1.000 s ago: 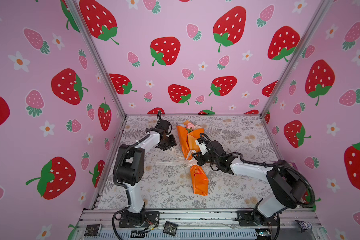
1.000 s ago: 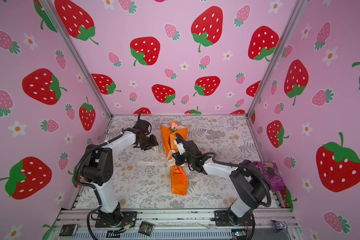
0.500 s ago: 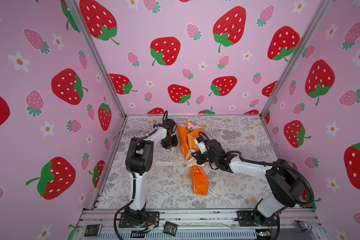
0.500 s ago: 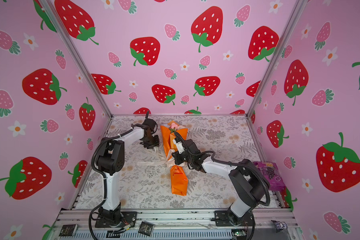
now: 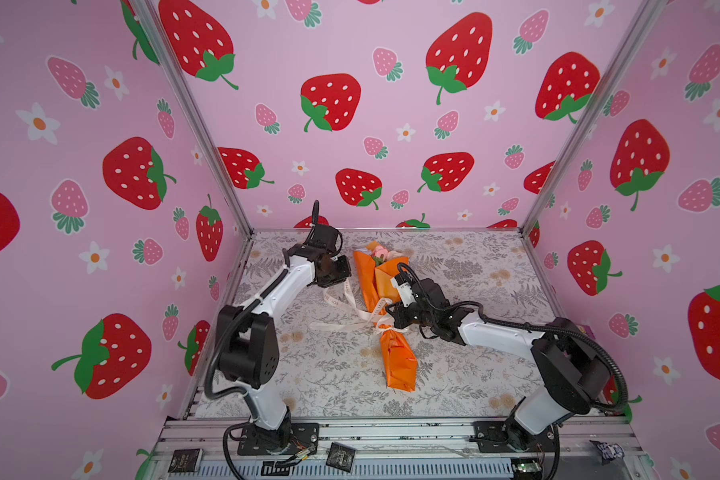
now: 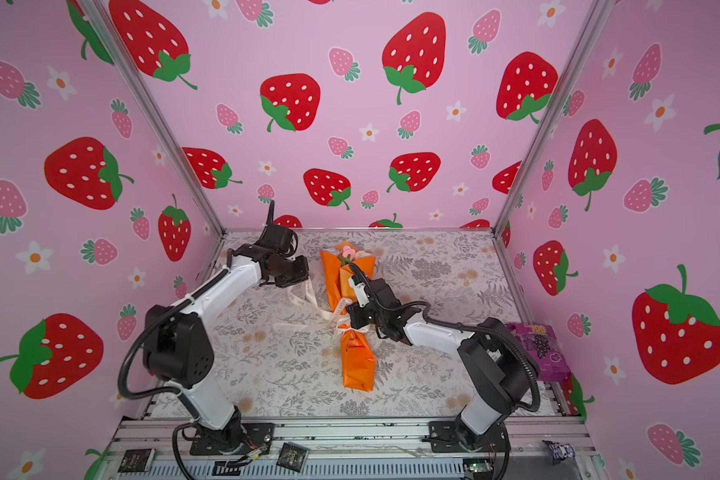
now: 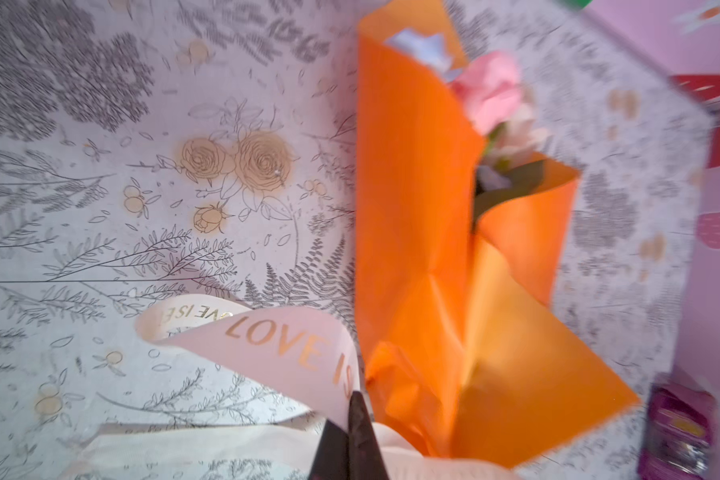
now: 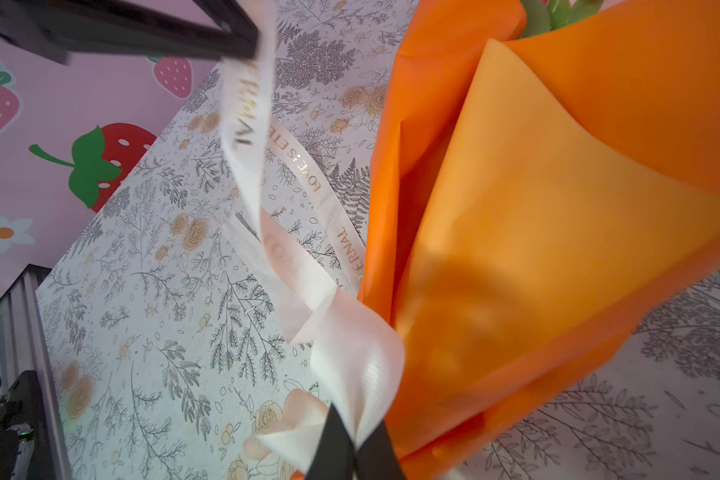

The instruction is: Tie the bouquet of fake flowers

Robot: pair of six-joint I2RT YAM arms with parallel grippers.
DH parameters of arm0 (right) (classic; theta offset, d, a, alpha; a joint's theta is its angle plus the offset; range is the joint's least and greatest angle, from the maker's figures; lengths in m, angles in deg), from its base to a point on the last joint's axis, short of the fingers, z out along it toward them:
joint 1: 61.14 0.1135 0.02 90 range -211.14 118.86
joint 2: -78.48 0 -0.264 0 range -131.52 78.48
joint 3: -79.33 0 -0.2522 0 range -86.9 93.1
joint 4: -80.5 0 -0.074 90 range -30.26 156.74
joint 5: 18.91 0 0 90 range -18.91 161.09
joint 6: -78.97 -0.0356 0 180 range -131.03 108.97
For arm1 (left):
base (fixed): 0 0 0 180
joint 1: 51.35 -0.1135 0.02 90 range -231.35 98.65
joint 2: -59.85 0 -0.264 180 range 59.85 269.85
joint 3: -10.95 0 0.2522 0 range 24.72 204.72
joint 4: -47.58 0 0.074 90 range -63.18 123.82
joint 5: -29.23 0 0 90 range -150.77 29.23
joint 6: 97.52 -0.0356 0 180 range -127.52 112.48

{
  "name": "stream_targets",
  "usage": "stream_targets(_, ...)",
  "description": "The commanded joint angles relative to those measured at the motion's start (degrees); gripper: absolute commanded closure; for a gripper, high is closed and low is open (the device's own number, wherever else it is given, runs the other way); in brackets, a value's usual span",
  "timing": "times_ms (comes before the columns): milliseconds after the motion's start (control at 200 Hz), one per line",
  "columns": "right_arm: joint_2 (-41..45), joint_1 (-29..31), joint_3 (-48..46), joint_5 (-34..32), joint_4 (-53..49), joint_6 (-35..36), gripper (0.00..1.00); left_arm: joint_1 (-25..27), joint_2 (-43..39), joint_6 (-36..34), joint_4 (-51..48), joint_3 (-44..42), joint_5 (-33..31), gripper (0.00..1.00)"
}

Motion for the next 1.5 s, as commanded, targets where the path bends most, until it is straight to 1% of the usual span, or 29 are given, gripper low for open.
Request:
stream_targets(0,0.6,-0.5,1.5,0.4,0.6,-2.5,0.96,1.2,-6.5,2.7,-0.9,-5.3,1.4,1.00)
stream_targets(75,0.7,-0.7,1.6,0.8,0.8,-3.5,0.96,3.4,-10.9,2.0,-2.5,-7.3,-0.6,1.00)
stream_targets(130,0.8,-0.8,1.7,1.7,1.4,-4.0,0.96,6.0,-13.4,0.8,-3.7,-8.1,-2.3,1.00)
stream_targets(175,0.9,-1.0,1.8,2.3,1.6,-4.4,0.96,8.5,-15.2,0.0,-4.3,-8.7,-6.4,1.00)
stream_targets(320,0.9,-1.8,2.6,3.4,1.3,-5.6,0.97,17.0,-19.9,-1.5,-2.8,-11.6,-15.1,1.00)
stream_targets(410,1.3,-2.6,2.5,3.9,1.5,-6.8,0.96,22.3,-21.9,-3.0,-1.1,-12.1,-18.5,1.00)
stream_targets(525,1.5,-3.2,2.3,5.3,2.5,-7.5,0.96,28.9,-22.5,-5.0,0.5,-12.0,-19.5,1.00)
stream_targets(650,1.3,-4.1,1.8,7.5,3.8,-8.1,0.96,34.9,-22.4,-9.7,3.1,-13.0,-19.3,1.00)
stream_targets(770,1.0,-5.3,0.7,10.3,6.0,-9.0,0.96,37.7,-22.4,-13.8,6.9,-13.8,-14.9,0.96)
stream_targets(780,0.9,-5.4,0.6,10.7,6.3,-9.1,0.96,37.9,-22.3,-14.1,7.1,-13.7,-14.8,0.91)
stream_targets(790,0.9,-5.6,0.5,11.0,6.5,-9.1,0.96,38.2,-22.2,-14.4,7.2,-13.6,-14.6,0.89)
stream_targets(810,0.8,-5.8,0.4,11.7,6.8,-9.3,0.96,38.5,-22.0,-14.8,7.3,-13.4,-14.1,0.88)
stream_targets(845,0.6,-6.1,0.4,12.4,6.9,-9.5,0.96,38.7,-21.2,-15.2,6.8,-12.6,-12.7,0.87)
stream_targets(915,0.2,-6.7,0.4,13.8,7.0,-9.1,0.96,38.9,-19.3,-15.3,4.7,-10.6,-9.8,0.90)
stream_targets(965,0.1,-7.1,0.1,14.1,7.1,-9.0,0.96,38.9,-18.0,-15.7,4.3,-9.8,-6.0,0.88)
stream_targets(1010,0.0,-7.5,-0.2,14.6,7.4,-9.0,0.96,39.0,-16.6,-16.4,3.5,-9.2,-3.2,0.88)
stream_targets(1030,0.0,-7.6,-0.4,14.9,7.5,-9.0,0.96,39.1,-16.0,-16.5,3.2,-9.1,-0.9,0.87)
stream_targets(1130,-0.1,-8.0,-0.8,15.0,7.6,-9.0,0.97,39.2,-13.2,-16.2,2.1,-8.8,3.7,0.89)
stream_targets(1155,-0.1,-8.0,-1.0,14.8,7.5,-8.9,0.97,39.4,-13.2,-16.0,2.3,-9.0,4.0,0.88)
stream_targets(1195,0.0,-8.1,-1.2,14.5,7.4,-8.8,0.97,39.5,-14.0,-15.1,3.4,-10.2,3.2,0.83)
stream_targets(1271,-0.2,-8.1,-1.5,14.0,7.1,-8.4,0.97,39.0,-17.4,-13.8,5.4,-13.7,-1.2,0.82)
stream_targets(1296,-0.3,-8.1,-1.3,14.0,6.9,-8.2,0.97,38.6,-18.7,-13.8,5.9,-15.0,-3.2,0.78)
stream_targets(1336,-0.4,-8.1,-1.2,14.5,6.7,-7.7,0.97,37.3,-20.9,-12.8,6.6,-17.2,-7.6,0.67)
stream_targets(1356,-0.5,-8.1,-1.2,14.8,6.7,-7.6,0.97,36.1,-21.9,-12.2,7.2,-18.2,-8.5,0.64)
stream_targets(1376,-0.6,-8.1,-1.2,15.1,6.7,-7.5,0.97,34.5,-22.8,-11.5,7.9,-19.3,-8.2,0.60)
stream_targets(1431,-0.5,-8.1,-1.3,15.4,6.8,-7.3,0.97,28.9,-24.4,-9.2,11.2,-22.1,-3.4,0.52)
stream_targets(1446,-0.5,-8.1,-1.3,15.4,6.7,-7.3,0.97,27.2,-24.5,-8.3,12.2,-22.7,-0.9,0.49)
stream_targets(1496,-0.4,-8.1,-1.2,16.1,7.0,-7.3,0.97,22.2,-24.2,-6.2,16.6,-24.9,5.8,0.47)
